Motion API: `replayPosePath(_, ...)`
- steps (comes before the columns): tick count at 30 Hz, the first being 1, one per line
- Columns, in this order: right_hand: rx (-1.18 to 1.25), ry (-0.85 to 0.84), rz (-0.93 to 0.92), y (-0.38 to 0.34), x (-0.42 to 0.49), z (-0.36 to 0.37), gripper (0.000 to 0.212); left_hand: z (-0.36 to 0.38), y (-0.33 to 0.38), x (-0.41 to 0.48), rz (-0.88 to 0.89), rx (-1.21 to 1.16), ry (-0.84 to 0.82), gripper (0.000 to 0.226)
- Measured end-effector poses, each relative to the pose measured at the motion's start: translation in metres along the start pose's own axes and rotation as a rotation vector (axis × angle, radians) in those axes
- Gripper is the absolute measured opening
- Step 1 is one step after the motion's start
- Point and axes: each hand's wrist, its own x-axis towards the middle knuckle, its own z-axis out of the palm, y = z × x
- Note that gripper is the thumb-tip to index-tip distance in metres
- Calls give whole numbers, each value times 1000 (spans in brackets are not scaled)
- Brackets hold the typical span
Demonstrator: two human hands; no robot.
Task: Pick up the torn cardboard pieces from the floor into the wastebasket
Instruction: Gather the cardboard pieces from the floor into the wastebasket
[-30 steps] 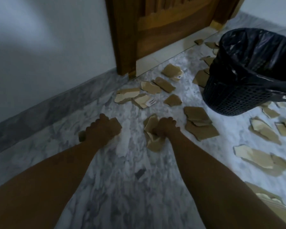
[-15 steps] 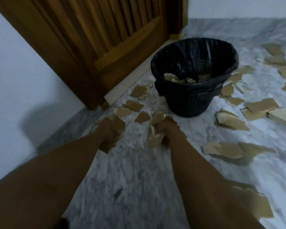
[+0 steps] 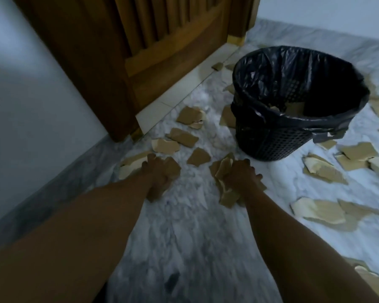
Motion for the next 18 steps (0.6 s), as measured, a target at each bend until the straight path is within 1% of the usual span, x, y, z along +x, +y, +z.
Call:
replayPosePath(1,-39,-27,-22,-4,-3,0,62,-1,-5,9,14,18,-81,74)
replayPosePath(2,-65,-51,-9,-6,0,-1,63,-1,-9,21,44,36,-121,76)
replayPosePath(5,-75,-44,-25,-17,-3,-4,61,-9,-12,39,134,184,-196,69)
replayPosePath(7,-43,-56,-86,-23,-4,-4,60,-10,-13,53,199,254,-225,67)
replayPosePath(9,53,-48,-80,-25,-4,-10,59,-16,-13,65,225,282,-245,69)
replayPosePath(11,197,25,-58,-23,-8,-21,65,-18,-10,74,242,286,-255,76)
replayPosePath(12,296,62,-54,-18,-10,-27,63,-20,-7,73,269,298,-260,75)
replayPosePath(14,527,138,-30,-13,-21,-44,31,-25,2,72,314,293,-231,68)
replayPosePath(16,688,153,-6,-7,-27,-58,34,-25,8,72,338,274,-211,64)
replayPosePath(18,817,120,-9,-4,-29,-71,31,-24,9,74,353,300,-175,56)
